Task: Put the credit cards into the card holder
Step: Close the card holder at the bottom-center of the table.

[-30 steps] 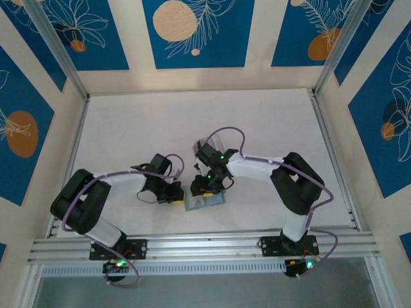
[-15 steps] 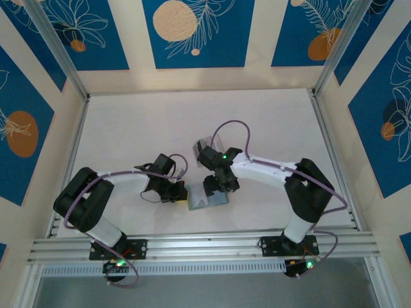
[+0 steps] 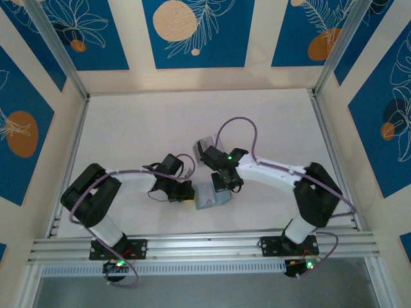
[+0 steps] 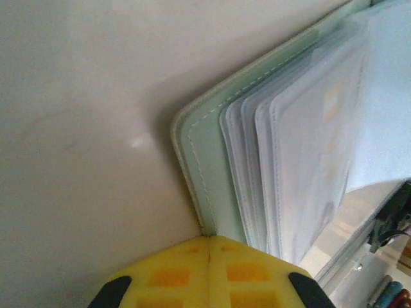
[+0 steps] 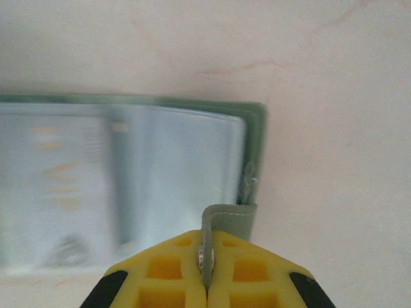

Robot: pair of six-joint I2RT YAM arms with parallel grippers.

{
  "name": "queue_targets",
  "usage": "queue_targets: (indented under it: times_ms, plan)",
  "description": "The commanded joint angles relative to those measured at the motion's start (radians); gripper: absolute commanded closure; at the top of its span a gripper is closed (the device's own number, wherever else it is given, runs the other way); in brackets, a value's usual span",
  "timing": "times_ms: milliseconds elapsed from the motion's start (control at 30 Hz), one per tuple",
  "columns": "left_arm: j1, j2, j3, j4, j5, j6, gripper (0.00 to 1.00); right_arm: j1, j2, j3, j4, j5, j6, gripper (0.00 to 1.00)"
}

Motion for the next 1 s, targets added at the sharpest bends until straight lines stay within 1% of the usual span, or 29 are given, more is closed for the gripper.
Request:
queue_targets:
  times_ms: [0,100,200,267,333,433,467,533,567,667,767,833,900,933,967]
  plan:
    - [-0.052,0.109,0.005,0.160,-0.027,-0.087,0.98,0.005,-0.082,-0.023,0.104,-0.209,0.018,1.00]
    - [-0.062,0.129,0.017,0.224,-0.012,-0.135,0.98,0.003,-0.083,-0.050,0.209,-0.348,0.058,1.00]
    - [-0.060,0.119,0.002,0.284,-0.003,-0.179,0.98,0.002,-0.032,-0.096,0.351,-0.475,0.120,1.00]
    - [-0.055,0.080,-0.024,0.279,-0.028,-0.196,0.97,0.002,0.008,-0.119,0.424,-0.517,0.152,0.99]
    - [-0.047,0.018,-0.046,0.206,-0.086,-0.193,0.94,-0.005,0.036,-0.134,0.469,-0.522,0.170,0.95]
    - [-0.039,-0.090,-0.079,0.095,-0.144,-0.183,0.89,-0.014,0.039,-0.136,0.470,-0.522,0.169,0.77]
    - [-0.037,-0.127,-0.089,0.053,-0.156,-0.180,0.88,-0.011,0.022,-0.133,0.456,-0.517,0.160,0.73]
    - [-0.030,-0.194,-0.115,-0.019,-0.183,-0.178,0.86,-0.009,-0.015,-0.126,0.423,-0.510,0.136,0.57]
    - [-0.025,-0.229,-0.134,-0.040,-0.195,-0.181,0.85,-0.012,-0.033,-0.120,0.400,-0.520,0.121,0.52]
    - [-0.009,-0.327,-0.179,-0.101,-0.215,-0.184,0.83,-0.023,-0.096,-0.115,0.365,-0.599,0.088,0.39]
    - [0.015,-0.425,-0.184,-0.203,-0.243,-0.163,0.81,-0.041,-0.164,-0.108,0.304,-0.662,0.065,0.32]
    - [0.038,-0.493,-0.171,-0.282,-0.258,-0.142,0.81,-0.063,-0.209,-0.117,0.264,-0.686,0.050,0.30]
    - [0.049,-0.561,-0.131,-0.375,-0.300,-0.109,0.81,-0.096,-0.244,-0.136,0.196,-0.651,0.041,0.31]
    - [0.049,-0.586,-0.093,-0.426,-0.324,-0.082,0.81,-0.129,-0.259,-0.159,0.173,-0.636,0.039,0.36]
    - [0.049,-0.597,-0.050,-0.464,-0.334,-0.055,0.81,-0.163,-0.275,-0.194,0.169,-0.638,0.043,0.45]
